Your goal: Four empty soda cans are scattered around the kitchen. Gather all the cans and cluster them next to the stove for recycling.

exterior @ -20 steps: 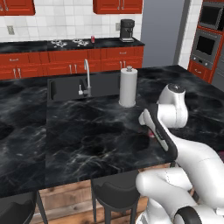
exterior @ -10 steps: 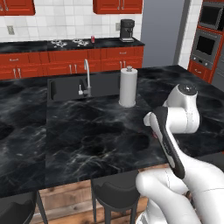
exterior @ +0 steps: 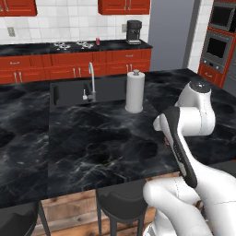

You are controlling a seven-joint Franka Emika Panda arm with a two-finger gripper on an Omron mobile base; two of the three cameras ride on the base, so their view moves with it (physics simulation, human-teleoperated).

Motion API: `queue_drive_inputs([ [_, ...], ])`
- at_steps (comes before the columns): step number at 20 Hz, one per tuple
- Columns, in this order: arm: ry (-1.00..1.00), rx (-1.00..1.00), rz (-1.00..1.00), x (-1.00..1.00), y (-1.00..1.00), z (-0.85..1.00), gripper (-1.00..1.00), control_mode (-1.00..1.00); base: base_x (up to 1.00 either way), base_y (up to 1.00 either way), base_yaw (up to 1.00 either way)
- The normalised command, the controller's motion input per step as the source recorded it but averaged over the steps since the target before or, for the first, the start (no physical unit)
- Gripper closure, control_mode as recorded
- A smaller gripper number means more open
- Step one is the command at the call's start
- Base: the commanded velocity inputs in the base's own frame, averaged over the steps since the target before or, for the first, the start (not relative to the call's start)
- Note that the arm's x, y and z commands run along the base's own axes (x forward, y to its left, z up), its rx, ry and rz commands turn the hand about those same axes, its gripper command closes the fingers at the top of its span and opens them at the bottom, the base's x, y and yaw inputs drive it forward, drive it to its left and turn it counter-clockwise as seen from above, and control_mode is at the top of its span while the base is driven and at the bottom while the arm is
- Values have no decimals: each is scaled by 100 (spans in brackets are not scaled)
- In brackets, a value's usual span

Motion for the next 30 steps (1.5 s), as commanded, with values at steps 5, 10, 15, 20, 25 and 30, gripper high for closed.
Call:
queue_drive_inputs([
  [5, 2, 0, 0, -17, 0, 2, 100, 100, -6, 0, 0],
  [10, 0, 0, 0, 0, 0, 0, 100, 100, -54, -52, 0],
  [15, 0, 0, 0, 0, 0, 0, 100, 100, -73, -97, 0],
  [20, 0, 0, 0, 0, 0, 0, 100, 100, -26, -100, 0],
  [25, 0, 0, 0, 0, 0, 0, 100, 100, 0, -100, 0],
  [30, 0, 0, 0, 0, 0, 0, 100, 100, 0, -100, 0],
])
